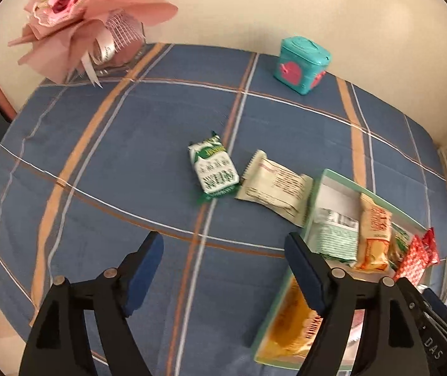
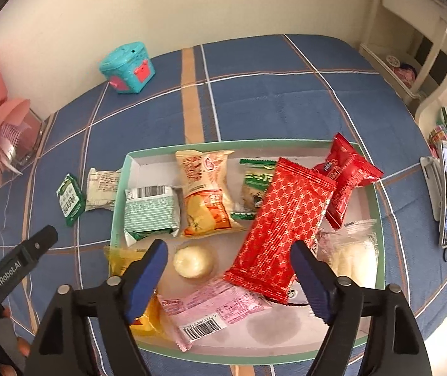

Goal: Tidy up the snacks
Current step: 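Move both open tools back toward the green milk pack and white pastry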

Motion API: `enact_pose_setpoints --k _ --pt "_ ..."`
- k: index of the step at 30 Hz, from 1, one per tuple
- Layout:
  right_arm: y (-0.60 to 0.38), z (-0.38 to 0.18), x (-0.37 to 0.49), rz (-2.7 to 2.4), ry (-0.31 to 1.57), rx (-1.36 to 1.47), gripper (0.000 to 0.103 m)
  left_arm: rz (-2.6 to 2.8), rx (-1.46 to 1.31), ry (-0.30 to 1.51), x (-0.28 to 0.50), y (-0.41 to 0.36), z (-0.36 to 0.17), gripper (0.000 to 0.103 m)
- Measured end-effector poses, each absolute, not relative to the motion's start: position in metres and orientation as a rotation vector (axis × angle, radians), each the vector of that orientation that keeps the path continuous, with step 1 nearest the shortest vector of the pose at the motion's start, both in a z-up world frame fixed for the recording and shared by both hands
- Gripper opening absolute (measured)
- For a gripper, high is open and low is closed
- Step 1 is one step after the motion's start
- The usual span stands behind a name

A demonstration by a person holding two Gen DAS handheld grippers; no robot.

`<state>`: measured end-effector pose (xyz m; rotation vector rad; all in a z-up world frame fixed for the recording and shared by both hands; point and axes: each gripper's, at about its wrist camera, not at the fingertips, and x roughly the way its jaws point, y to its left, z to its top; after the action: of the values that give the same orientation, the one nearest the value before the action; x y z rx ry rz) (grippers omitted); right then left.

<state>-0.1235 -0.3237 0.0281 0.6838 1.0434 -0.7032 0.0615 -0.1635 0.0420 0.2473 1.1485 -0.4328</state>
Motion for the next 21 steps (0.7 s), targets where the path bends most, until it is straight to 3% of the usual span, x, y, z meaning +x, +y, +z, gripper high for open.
enact_pose_setpoints --k 2,4,21 --pt "-0.322 0.029 -0.121 -0.702 1.042 0.666 0.095 -0.418 0.257 1.122 0.062 -0.162 0.045 0.091" --pt "-0.320 0.030 -0.119 -0.705 1.040 0.647 0.103 -0.415 0.252 1.095 0.063 -0.161 0.049 0.091" --pt "-0.318 0.036 -0.094 -0.689 0.970 0.608 0.103 -0.369 0.232 1.042 0.081 -0.165 0.054 0.091"
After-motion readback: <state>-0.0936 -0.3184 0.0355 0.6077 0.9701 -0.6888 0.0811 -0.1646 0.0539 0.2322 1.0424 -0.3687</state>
